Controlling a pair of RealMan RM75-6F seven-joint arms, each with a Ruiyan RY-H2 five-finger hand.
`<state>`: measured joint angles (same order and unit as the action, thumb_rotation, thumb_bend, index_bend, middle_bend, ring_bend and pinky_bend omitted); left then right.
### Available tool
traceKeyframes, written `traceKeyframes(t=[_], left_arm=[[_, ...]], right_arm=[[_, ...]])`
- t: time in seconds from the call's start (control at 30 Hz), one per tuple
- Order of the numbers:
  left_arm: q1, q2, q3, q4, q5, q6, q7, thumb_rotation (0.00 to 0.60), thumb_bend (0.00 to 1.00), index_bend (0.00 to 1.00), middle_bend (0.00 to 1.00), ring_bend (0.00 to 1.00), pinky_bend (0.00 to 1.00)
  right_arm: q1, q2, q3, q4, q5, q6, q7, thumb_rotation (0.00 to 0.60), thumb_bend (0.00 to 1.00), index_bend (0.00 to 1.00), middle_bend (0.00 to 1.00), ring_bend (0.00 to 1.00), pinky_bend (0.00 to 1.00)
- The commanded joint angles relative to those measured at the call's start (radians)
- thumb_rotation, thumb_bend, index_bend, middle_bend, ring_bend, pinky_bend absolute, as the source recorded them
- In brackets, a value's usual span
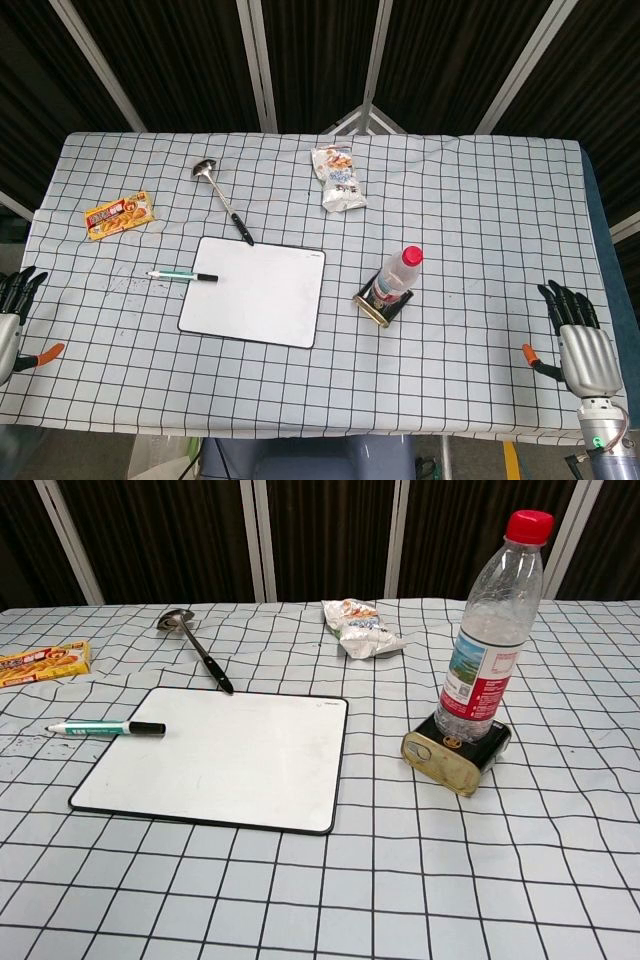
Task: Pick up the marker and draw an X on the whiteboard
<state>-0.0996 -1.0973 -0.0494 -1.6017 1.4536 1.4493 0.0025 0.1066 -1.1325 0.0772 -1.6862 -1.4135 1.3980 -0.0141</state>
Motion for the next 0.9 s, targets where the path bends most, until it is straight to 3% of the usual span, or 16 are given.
traceKeyframes(t=[0.03,0.77,0.9], left_arm=[[0.000,0.000,0.000,0.000,-0.001,-0.001,0.000,0.600,0.11,0.00,0.00,0.00,0.00],[-0.016,0.009,-0.010,-0.025,-0.042,-0.047,0.003,0.600,0.11,0.00,0.00,0.00,0.00],[-0.041,0.014,-0.030,-0.049,-0.078,-0.087,0.016,0.600,0.12,0.05,0.00,0.00,0.00]], right_arm=[[0.000,0.000,-0.001,-0.001,0.000,-0.002,0.000,0.600,0.31,0.00,0.00,0.00,0.00],[-0.002,0.002,0.000,-0.003,0.001,0.000,0.003,0.600,0.31,0.00,0.00,0.00,0.00],[-0.002,0.003,0.001,-0.003,0.003,0.000,0.007,0.600,0.31,0.00,0.00,0.00,0.00]])
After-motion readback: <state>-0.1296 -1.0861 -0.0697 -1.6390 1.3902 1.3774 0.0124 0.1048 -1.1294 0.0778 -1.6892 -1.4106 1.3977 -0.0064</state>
